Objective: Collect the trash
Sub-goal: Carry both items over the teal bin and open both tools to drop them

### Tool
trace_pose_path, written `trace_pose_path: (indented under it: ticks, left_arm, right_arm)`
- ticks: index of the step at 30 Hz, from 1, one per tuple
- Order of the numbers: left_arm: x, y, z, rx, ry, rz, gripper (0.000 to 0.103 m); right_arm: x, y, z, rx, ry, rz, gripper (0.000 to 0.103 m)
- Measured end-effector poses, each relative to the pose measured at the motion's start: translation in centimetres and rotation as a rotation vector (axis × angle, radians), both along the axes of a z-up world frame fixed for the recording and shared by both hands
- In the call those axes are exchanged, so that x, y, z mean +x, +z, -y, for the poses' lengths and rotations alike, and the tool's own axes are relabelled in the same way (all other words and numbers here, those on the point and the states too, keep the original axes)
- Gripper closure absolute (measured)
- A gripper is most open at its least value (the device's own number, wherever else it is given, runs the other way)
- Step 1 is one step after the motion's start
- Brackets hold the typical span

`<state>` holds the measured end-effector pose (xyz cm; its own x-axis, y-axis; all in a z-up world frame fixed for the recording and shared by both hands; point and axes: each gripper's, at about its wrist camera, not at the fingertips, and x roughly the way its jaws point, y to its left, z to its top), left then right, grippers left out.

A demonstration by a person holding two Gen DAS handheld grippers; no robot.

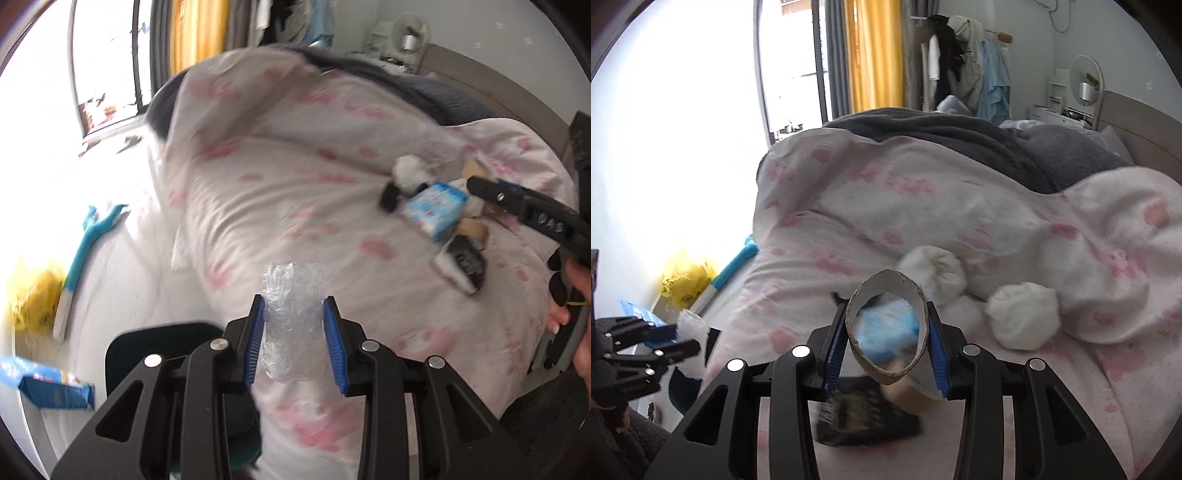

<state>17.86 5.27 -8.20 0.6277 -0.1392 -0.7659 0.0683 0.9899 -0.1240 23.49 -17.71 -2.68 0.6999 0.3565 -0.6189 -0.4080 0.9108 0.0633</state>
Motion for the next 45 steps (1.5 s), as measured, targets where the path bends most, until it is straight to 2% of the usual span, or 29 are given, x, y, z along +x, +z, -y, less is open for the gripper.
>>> trace_pose_path:
  ticks: [11,20,26,32,33,36,37,41,45]
  left_arm:
    - [-1.8,-3.1,-7.1,-0.003,0.14,-0.126,0.068]
    - [-2.5,-5.9,-10.3,-0.061,0.173,-0.244,0.068]
    - [-3.3,-8.3,-13.1,-0.123,0.218,-0.334,0.068]
    - [-3.9,-9.6,-15.6,-0.155,0.254,-0.373,0.068]
    - [-4.0,-9.8,-16.1,-0.16,0.264,-0.376,0.065]
    - [-4.5,-9.7,-17.3,-0.172,0.284,-0.354,0.041]
    - [-4.8,-9.5,-17.7,-0.173,0.292,-0.344,0.037]
    - [-5.7,-9.1,-19.0,-0.173,0.316,-0.334,0.03]
    - [-6.8,-8.1,-20.3,-0.135,0.354,-0.305,0.025]
  right_arm:
    - [-1.7,1.1,-8.6,0.034,0.145,0.006,0.062]
    - [-4.1,-0.2,-16.8,0.016,0.303,-0.045,0.062]
    - [-5.5,-2.2,-21.7,-0.014,0.396,-0.124,0.062]
    - [-5.4,-4.8,-24.5,-0.016,0.427,-0.248,0.062]
    - [-5.3,-5.1,-24.7,-0.015,0.428,-0.262,0.062]
    - [-5.1,-6.1,-25.6,-0.018,0.427,-0.295,0.062]
    - [-4.9,-6.4,-25.9,-0.019,0.427,-0.303,0.062]
    - [-4.9,-7.9,-27.3,-0.047,0.429,-0.337,0.062]
    - [-4.9,-9.6,-28.8,-0.074,0.435,-0.373,0.062]
